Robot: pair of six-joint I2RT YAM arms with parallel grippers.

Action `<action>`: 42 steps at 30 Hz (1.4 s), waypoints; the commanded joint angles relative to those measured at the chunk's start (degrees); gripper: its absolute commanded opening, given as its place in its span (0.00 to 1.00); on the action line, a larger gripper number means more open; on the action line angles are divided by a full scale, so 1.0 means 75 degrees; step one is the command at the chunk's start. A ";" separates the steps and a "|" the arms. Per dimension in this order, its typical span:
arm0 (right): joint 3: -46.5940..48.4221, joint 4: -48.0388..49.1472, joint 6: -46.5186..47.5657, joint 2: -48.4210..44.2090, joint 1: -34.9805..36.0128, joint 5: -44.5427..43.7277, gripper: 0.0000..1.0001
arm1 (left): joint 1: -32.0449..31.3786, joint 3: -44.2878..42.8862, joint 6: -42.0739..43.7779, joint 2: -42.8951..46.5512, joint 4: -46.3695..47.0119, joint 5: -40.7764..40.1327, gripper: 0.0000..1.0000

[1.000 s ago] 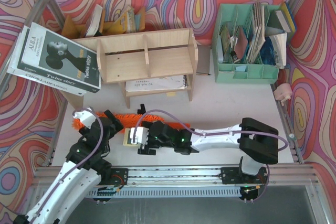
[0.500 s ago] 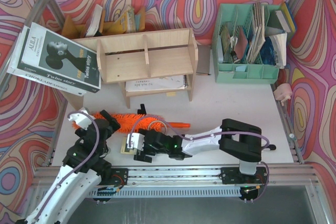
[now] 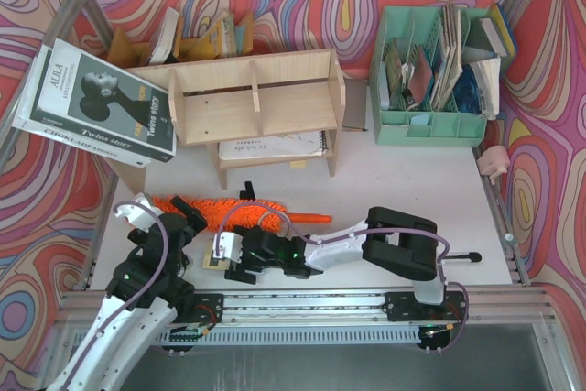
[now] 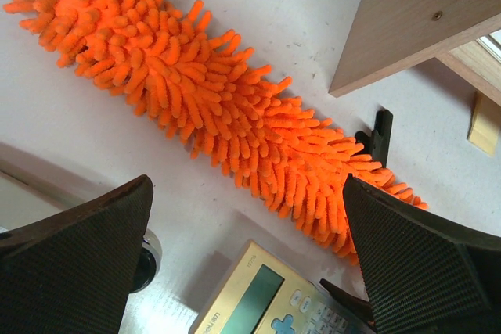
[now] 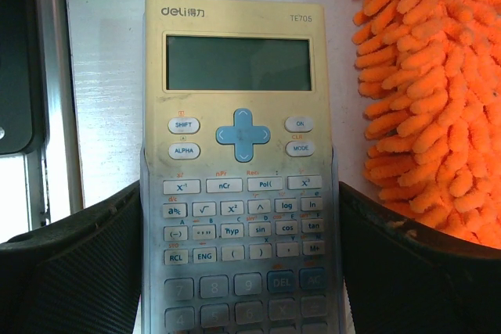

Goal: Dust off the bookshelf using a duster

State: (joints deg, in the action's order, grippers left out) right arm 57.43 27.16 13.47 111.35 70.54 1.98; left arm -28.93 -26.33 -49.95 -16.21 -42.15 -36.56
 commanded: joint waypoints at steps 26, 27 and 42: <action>0.0350 0.0295 -0.0050 0.0424 0.0014 0.0195 0.82 | 0.0044 0.0217 -0.0031 0.0427 -0.0325 -0.0365 0.98; 0.0347 0.0302 -0.0058 0.0401 0.0010 0.0188 0.82 | 0.0046 0.0217 -0.0031 0.0432 -0.0339 -0.0364 0.98; -0.0475 0.0554 -0.0461 -0.1715 0.0025 -0.1019 0.79 | 0.0042 0.0112 0.0162 0.0313 -0.0234 -0.0631 0.98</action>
State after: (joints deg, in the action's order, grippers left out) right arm 55.64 28.93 12.12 103.88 70.54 -0.51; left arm -28.93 -25.63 -49.91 -13.52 -43.64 -38.98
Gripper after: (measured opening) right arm 0.796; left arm 0.984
